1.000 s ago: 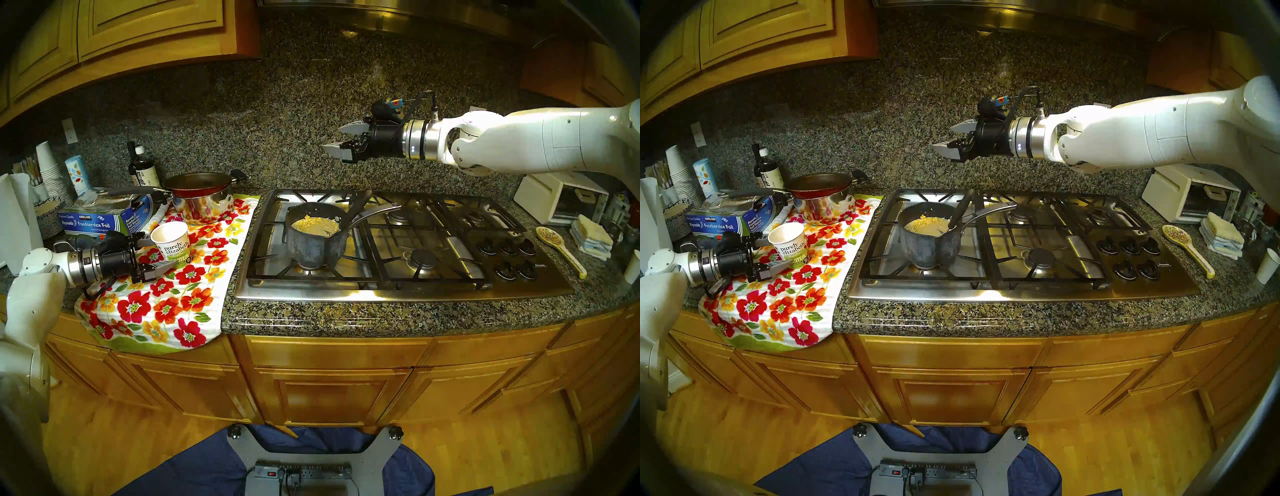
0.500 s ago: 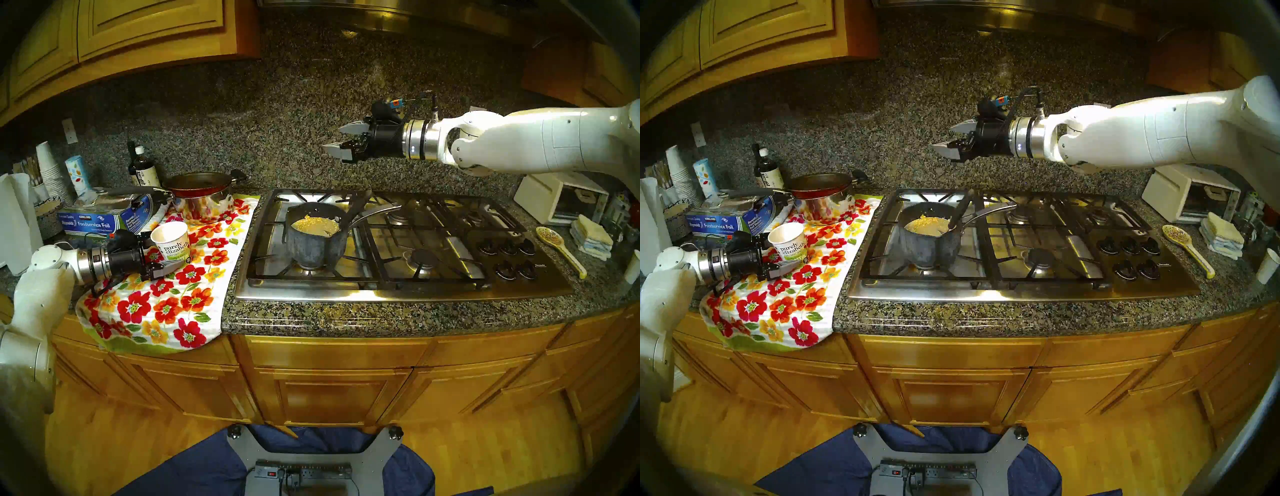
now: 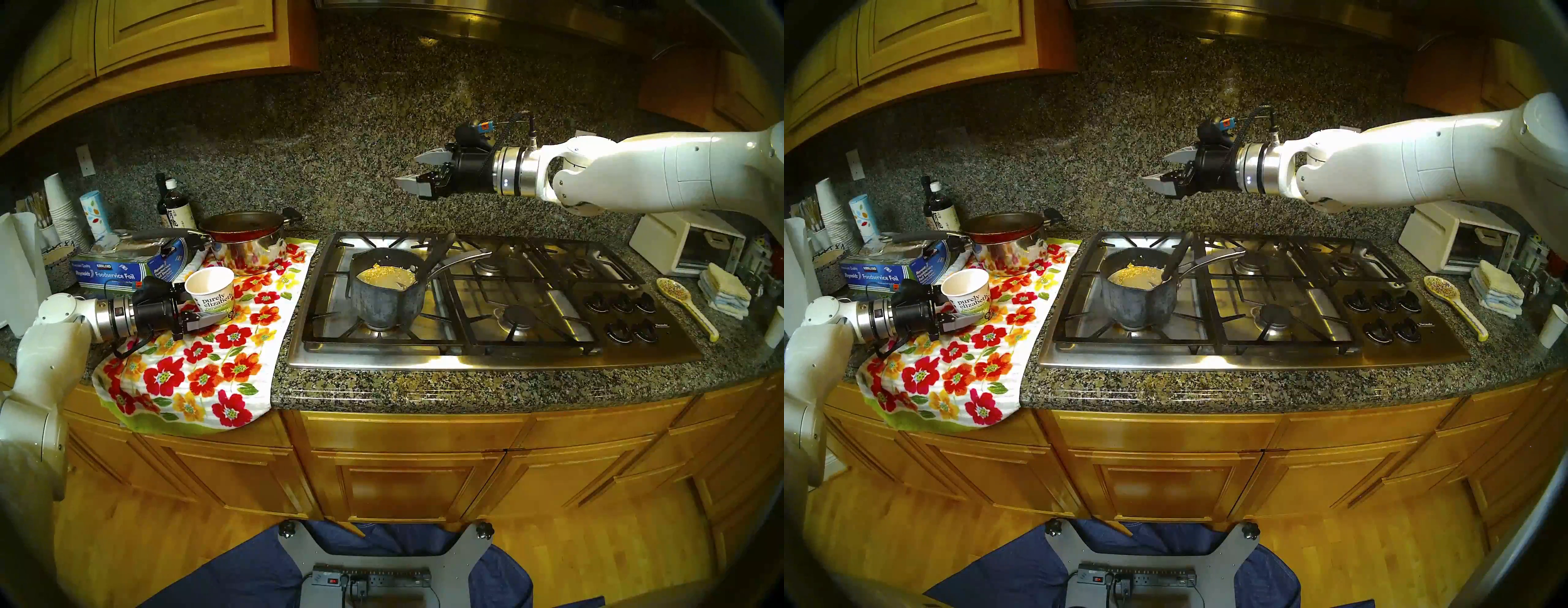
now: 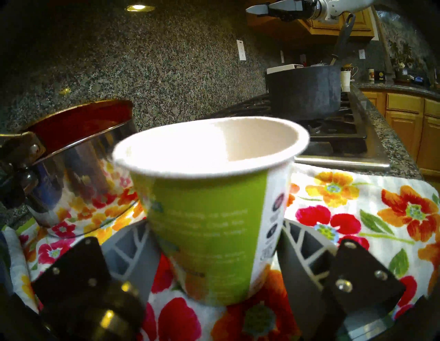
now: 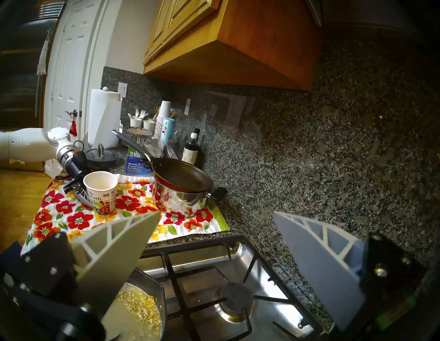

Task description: Pour oats into pot and stir with a spoon

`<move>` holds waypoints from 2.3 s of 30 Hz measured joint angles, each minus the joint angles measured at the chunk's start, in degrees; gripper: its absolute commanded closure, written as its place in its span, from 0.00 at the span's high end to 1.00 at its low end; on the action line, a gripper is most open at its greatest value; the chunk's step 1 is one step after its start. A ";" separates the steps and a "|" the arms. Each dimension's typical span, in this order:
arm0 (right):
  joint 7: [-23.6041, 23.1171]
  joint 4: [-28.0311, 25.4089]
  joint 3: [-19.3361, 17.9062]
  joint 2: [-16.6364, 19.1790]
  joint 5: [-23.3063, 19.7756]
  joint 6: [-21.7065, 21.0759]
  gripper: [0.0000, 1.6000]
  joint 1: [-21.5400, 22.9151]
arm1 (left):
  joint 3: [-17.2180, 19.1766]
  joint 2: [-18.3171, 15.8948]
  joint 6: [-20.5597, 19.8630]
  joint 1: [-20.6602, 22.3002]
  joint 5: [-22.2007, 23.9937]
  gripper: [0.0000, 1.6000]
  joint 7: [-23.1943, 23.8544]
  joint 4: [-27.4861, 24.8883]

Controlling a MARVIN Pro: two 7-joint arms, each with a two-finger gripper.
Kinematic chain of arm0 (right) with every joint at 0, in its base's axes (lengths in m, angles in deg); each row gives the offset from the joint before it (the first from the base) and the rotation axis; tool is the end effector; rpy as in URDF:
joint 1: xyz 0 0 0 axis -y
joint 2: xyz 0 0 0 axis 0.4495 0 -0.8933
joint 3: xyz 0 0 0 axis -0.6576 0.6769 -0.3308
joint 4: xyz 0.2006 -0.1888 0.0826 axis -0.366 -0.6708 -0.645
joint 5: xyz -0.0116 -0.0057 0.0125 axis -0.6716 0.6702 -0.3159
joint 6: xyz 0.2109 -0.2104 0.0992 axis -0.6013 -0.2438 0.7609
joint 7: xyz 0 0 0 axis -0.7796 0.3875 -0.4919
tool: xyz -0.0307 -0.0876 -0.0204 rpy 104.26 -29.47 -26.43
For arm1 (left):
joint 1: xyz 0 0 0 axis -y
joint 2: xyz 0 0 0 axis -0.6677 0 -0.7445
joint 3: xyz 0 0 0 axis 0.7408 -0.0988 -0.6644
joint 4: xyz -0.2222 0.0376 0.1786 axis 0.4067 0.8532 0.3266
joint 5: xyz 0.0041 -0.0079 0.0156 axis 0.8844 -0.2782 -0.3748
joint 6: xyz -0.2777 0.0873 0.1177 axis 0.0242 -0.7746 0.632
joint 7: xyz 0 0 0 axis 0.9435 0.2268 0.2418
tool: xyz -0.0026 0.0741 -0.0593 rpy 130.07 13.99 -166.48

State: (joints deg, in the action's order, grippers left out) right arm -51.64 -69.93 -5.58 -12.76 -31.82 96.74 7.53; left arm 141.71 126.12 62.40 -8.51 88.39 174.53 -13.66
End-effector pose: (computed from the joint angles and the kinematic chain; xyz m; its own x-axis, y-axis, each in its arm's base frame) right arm 0.5529 0.0130 0.0058 -0.1644 0.2562 0.9525 0.8481 -0.4564 0.2691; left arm 0.4428 0.3254 -0.2065 -0.0516 -0.3517 0.9347 -0.8049 -0.5394 -0.2474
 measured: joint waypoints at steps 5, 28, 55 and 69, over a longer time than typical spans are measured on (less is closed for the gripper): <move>0.00 0.00 0.00 0.00 0.00 0.00 1.00 -0.01 | -0.07 -0.72 0.10 0.00 -0.06 0.43 0.00 -2.95; 0.01 0.00 0.02 -0.01 0.00 0.00 1.00 -0.03 | -5.99 -2.94 -6.11 0.12 -0.38 0.40 0.03 -22.81; 0.00 0.00 0.02 -0.02 0.00 0.00 1.00 -0.04 | -10.38 -0.74 -21.56 6.47 -12.91 0.39 -6.56 -32.94; 0.00 0.00 0.02 -0.02 0.00 0.00 1.00 -0.04 | -14.50 4.04 -23.42 10.88 -19.29 0.38 -8.58 -31.79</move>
State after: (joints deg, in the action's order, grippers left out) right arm -51.64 -69.94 -5.56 -12.78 -31.82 96.74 7.49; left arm 127.21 130.16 38.98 2.37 69.10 165.95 -45.45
